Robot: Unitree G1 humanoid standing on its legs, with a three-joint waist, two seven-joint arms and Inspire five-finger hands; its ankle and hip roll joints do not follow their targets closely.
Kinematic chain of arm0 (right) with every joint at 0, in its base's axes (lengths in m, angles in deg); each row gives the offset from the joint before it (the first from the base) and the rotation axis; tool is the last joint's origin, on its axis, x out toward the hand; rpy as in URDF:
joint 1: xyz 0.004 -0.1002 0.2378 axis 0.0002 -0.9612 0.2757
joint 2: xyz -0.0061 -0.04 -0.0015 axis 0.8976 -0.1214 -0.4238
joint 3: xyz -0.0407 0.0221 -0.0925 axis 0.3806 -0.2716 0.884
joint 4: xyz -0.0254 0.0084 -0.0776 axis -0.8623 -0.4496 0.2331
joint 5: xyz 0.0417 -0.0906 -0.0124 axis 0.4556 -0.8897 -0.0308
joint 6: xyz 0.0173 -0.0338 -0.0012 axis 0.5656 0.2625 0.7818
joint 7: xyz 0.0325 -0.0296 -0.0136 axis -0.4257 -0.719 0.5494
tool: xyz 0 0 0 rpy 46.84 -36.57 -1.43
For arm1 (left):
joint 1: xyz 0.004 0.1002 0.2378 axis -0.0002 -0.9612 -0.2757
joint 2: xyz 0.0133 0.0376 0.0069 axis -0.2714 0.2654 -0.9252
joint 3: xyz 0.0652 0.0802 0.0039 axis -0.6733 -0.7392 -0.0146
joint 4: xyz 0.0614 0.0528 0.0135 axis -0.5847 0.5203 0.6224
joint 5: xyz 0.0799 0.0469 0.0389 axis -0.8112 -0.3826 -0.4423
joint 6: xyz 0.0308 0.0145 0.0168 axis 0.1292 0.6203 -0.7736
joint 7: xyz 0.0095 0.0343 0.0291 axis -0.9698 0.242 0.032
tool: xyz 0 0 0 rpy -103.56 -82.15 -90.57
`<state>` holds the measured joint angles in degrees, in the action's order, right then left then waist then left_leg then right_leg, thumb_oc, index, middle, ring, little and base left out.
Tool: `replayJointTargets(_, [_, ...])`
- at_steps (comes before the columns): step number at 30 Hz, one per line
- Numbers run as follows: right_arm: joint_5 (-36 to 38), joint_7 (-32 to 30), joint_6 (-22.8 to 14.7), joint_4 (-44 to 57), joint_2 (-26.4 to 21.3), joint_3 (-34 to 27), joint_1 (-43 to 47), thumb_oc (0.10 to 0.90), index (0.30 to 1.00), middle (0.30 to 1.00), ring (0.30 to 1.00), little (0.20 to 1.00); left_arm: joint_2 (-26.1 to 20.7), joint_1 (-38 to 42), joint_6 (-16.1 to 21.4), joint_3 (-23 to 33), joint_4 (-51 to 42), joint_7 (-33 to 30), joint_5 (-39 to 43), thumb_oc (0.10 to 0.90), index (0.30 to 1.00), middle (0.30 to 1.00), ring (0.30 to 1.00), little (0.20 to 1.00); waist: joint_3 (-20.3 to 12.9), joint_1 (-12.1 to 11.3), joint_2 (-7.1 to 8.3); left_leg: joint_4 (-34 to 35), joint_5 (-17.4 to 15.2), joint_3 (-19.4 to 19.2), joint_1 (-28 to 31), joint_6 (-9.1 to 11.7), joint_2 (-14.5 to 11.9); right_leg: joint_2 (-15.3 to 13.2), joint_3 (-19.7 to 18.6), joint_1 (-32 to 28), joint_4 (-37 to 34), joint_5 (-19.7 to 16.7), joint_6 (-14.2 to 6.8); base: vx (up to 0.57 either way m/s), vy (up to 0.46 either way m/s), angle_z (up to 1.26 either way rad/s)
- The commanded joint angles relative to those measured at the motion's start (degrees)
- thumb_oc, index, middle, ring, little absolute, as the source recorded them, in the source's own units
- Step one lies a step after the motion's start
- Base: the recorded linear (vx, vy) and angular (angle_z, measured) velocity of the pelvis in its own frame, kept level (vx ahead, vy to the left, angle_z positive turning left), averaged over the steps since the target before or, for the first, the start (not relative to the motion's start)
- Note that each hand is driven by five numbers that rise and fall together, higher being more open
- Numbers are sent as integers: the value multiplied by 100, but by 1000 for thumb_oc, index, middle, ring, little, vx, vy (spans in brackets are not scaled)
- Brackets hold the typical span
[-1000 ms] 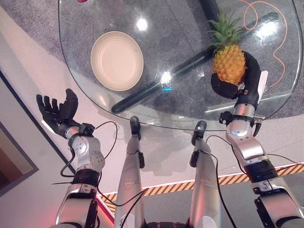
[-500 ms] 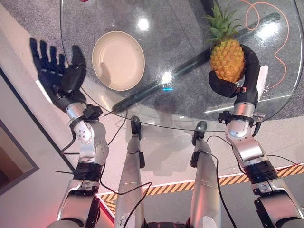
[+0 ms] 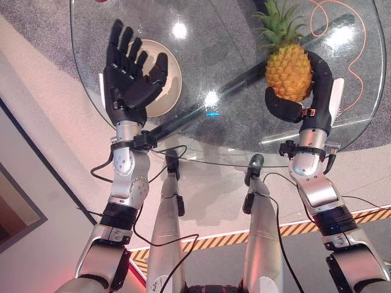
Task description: Pick up the fruit to the plate
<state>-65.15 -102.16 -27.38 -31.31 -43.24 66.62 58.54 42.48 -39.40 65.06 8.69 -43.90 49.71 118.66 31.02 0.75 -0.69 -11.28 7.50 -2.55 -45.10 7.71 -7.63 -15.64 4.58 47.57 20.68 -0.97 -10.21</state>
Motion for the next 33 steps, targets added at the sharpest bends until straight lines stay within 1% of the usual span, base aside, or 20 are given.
replayJointTargets(1, [-600,-36,-678,1118,-254,-174,636,100,300,300,300,200,-387,570,165,-8,-686,460,326,800,900,900,900,900,-122,41,119,-503,-501,120,-31,-169,134,165,254,-167,-471,-373,132,0,0,0])
replayJointTargets(3, [-591,-17,-676,1117,-283,-151,682,100,300,300,300,200,-377,619,126,-34,-668,524,406,800,900,900,900,900,-122,54,115,-509,-503,111,-30,-169,134,167,250,-163,-471,-375,132,0,0,0])
replayJointTargets(9, [-650,146,-721,1138,-357,-44,879,100,300,300,300,200,-290,843,-422,-210,-721,988,1177,800,900,900,900,900,-122,104,91,-502,-493,75,-30,-167,139,163,229,-153,-498,-399,118,0,0,0])
replayJointTargets(13, [-661,240,-686,1175,-397,23,996,100,300,300,300,200,-240,958,-595,-277,-757,1119,1493,800,900,900,900,900,-122,125,87,-479,-486,54,-20,-163,135,154,223,-160,-529,-415,110,0,0,0])
replayJointTargets(18, [-669,278,-696,1186,-412,100,1080,100,300,300,300,200,-183,1061,-665,-339,-733,1264,1781,800,900,900,900,900,-122,143,86,-491,-487,45,-42,-161,135,147,213,-143,-542,-422,108,0,0,0])
replayJointTargets(24, [-672,350,-715,1204,-419,179,1178,100,300,300,300,200,-74,1157,-967,-432,-783,1572,2307,800,900,900,900,900,-122,170,96,-478,-488,25,-52,-167,133,150,207,-127,-566,-435,105,0,0,0])
replayJointTargets(28, [-692,447,-648,1244,-406,263,1259,100,300,300,300,200,15,1218,-1169,-479,-833,1753,2747,800,900,900,900,900,-122,180,93,-482,-488,22,-63,-173,138,145,198,-115,-577,-445,105,0,0,0])
replayJointTargets(33, [-715,548,-643,1229,-370,338,1292,100,300,300,300,200,132,1241,-1259,-496,-847,1925,3068,800,900,900,900,900,-122,194,102,-478,-492,15,-80,-171,144,146,187,-106,-600,-447,109,0,0,0])
